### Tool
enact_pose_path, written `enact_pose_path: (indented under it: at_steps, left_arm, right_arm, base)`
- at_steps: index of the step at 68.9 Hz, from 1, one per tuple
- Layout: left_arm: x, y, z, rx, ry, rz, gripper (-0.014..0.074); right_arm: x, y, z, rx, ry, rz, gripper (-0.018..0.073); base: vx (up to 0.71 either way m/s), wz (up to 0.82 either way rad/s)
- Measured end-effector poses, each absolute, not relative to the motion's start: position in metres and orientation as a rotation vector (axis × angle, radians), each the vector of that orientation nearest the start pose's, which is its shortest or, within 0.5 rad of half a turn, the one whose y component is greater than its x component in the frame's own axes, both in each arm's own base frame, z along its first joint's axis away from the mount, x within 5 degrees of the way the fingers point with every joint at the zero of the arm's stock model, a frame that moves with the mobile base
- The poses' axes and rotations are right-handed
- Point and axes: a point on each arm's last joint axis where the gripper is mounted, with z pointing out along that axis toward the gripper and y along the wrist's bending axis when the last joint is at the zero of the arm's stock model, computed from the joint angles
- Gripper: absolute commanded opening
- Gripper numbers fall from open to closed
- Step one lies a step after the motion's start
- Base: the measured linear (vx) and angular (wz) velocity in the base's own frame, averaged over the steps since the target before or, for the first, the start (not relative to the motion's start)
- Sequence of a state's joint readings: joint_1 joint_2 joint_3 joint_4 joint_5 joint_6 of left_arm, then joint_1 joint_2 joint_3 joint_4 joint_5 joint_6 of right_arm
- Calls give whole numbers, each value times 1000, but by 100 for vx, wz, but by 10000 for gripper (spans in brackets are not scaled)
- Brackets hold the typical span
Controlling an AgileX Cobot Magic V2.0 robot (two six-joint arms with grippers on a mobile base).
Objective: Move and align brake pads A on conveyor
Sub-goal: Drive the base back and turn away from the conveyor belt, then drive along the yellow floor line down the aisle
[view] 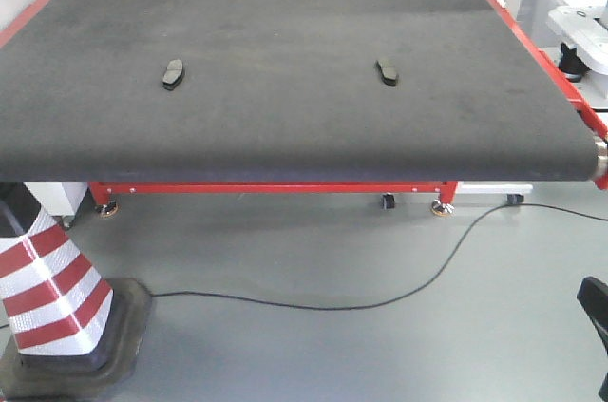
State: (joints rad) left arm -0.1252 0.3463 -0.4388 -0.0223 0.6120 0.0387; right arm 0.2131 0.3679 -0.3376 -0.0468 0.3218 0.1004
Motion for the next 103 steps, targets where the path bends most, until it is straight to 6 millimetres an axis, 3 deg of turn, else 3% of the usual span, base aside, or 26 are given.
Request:
enact_pose_path:
  at_steps: [24,103]
  left_arm:
    - [72,-10,283,154,2002,-80,552]
    - [72,-10,283,155,2004,-80,552]
  right_arm:
    - [86,17,273,-134,1834,175,470]
    - [86,17,273,-134,1834,175,470]
  base:
    - [-26,-36]
    - [-17,-78]
